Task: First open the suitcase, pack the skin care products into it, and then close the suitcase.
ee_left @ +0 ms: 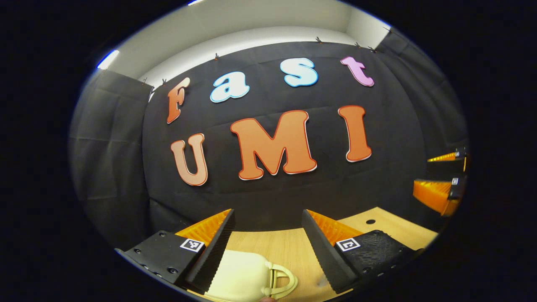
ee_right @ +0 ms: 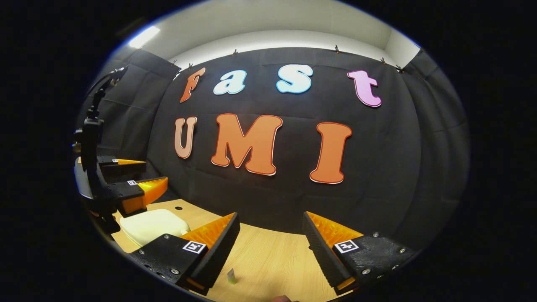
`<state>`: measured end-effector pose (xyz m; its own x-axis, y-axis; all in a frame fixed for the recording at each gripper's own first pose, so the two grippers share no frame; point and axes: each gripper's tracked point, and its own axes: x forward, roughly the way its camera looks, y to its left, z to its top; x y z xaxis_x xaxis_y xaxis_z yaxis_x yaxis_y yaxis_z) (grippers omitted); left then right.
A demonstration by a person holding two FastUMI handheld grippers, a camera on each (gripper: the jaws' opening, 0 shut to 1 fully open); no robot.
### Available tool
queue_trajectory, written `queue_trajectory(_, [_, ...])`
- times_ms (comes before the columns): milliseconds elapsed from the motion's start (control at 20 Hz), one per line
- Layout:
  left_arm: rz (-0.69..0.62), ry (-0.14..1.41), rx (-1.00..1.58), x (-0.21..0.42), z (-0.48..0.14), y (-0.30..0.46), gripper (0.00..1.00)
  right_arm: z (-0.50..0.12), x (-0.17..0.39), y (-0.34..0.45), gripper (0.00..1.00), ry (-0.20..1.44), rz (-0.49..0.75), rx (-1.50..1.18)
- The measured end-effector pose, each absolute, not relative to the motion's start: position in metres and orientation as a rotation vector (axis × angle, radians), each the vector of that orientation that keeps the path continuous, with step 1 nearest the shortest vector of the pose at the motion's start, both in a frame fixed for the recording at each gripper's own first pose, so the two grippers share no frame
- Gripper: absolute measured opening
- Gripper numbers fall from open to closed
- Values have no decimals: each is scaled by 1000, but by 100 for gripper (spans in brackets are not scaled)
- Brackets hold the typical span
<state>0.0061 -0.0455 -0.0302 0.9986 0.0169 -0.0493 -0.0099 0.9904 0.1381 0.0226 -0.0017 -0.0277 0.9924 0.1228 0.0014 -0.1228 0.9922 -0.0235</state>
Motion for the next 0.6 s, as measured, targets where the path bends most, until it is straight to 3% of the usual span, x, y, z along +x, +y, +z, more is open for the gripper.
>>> queue_trajectory(600, [-134,334,500,0,-185,-58,95,-50,27,-53,95,45,30,-8])
